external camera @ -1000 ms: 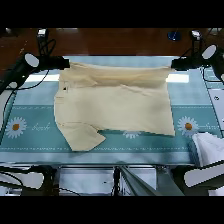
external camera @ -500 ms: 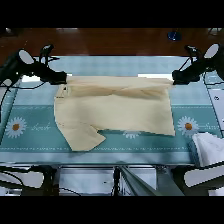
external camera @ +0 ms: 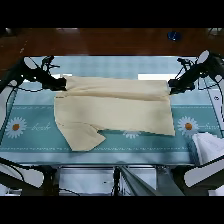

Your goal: Fold the shirts.

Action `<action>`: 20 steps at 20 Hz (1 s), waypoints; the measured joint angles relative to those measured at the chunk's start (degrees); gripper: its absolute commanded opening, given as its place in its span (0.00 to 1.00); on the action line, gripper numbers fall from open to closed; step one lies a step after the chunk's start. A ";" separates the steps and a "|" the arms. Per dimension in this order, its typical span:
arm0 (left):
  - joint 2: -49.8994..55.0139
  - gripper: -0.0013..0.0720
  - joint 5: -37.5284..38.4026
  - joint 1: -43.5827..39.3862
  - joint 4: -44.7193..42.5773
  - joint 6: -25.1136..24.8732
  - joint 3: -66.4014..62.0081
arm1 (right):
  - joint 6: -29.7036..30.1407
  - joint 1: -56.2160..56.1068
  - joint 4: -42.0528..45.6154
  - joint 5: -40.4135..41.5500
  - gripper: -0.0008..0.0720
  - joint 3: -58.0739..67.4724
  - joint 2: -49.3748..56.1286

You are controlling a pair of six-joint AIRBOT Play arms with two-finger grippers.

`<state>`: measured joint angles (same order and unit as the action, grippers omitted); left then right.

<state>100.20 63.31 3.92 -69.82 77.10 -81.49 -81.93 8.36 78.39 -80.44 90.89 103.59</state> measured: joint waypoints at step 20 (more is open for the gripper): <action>-10.10 0.62 21.11 12.20 -2.84 1.92 -3.08 | 5.81 4.66 4.90 -4.83 0.53 -3.54 -13.81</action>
<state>90.11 84.42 16.12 -72.66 79.02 -84.58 -76.12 13.02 83.29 -85.27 87.35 89.78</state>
